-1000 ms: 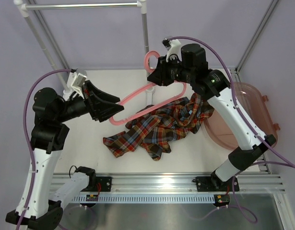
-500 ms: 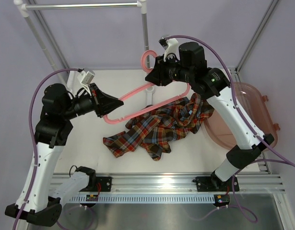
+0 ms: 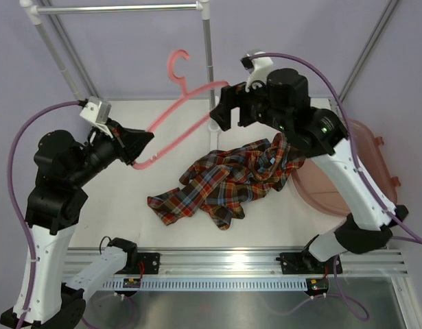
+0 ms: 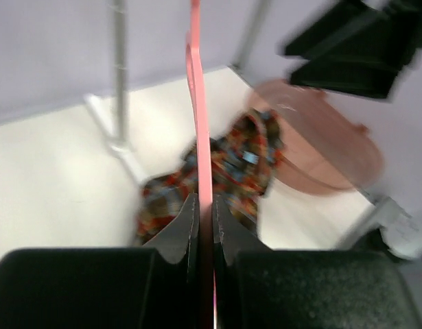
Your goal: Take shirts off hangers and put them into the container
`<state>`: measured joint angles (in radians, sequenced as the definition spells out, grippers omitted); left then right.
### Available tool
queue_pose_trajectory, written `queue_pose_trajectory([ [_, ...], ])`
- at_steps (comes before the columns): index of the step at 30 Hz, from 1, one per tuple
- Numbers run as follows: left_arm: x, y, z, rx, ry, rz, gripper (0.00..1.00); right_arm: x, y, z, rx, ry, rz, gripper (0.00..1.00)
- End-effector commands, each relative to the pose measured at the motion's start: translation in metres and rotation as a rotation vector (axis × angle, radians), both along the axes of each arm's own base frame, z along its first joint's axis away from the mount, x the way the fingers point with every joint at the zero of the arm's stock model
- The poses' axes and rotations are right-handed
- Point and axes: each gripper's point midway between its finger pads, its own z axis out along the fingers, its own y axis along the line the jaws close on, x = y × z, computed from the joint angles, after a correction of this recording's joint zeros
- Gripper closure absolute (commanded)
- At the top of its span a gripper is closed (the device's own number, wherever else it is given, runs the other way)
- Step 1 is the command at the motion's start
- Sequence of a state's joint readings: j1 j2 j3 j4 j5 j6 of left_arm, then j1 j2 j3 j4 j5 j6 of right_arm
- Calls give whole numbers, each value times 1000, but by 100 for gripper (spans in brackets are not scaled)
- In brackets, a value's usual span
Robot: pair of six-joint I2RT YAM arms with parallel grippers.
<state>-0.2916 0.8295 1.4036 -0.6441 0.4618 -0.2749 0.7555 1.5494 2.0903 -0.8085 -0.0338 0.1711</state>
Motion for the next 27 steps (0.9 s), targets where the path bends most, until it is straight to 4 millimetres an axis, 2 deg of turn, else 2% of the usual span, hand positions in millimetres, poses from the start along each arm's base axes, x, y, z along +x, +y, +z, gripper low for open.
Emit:
queue_pose_trajectory([
  [1,23,48,40,85,-139,289,100,-17,-92,49,50,-145,-317,1],
  [2,26,52,44,88,-148,314,100,-21,-99,54,73,-170,-333,1],
  [3,28,55,52,86,-170,336,100,-22,-105,44,54,-162,-350,1],
  [4,38,61,52,96,-162,380,100,-32,-116,51,79,-178,-358,1],
  [5,43,64,53,98,-166,406,100,-37,-122,50,84,-177,-363,0],
  [6,49,68,60,92,-189,436,100,-39,-122,40,72,-162,-359,1],
  [8,66,78,61,103,-194,517,100,-50,-130,38,93,-160,-355,1],
  [9,72,79,62,117,-202,529,100,-50,-130,23,71,-138,-354,0],
  [10,77,82,69,119,-214,553,100,-57,-135,23,86,-143,-354,0],
  [11,91,79,64,142,-193,555,100,-55,-133,7,66,-129,-347,0],
  [13,99,78,73,151,-213,557,100,-60,-137,0,62,-133,-342,1],
  [14,110,76,72,158,-214,560,100,-60,-136,-6,57,-129,-342,0],
  [15,115,76,76,173,-230,565,100,-59,-135,-19,34,-111,-338,1],
  [16,119,78,78,181,-234,582,100,-59,-135,-24,26,-105,-338,0],
  [17,121,79,88,181,-255,592,100,-58,-133,-36,7,-89,-333,0],
  [19,133,78,90,193,-262,598,100,-59,-131,-45,-2,-75,-325,1],
  [20,133,78,99,183,-281,600,100,-59,-129,-53,-15,-61,-316,0],
  [22,147,73,96,191,-265,592,100,-58,-126,-58,-14,-48,-307,1],
  [27,156,66,91,170,-278,578,100,-57,-120,-69,-20,-38,-285,1],
])
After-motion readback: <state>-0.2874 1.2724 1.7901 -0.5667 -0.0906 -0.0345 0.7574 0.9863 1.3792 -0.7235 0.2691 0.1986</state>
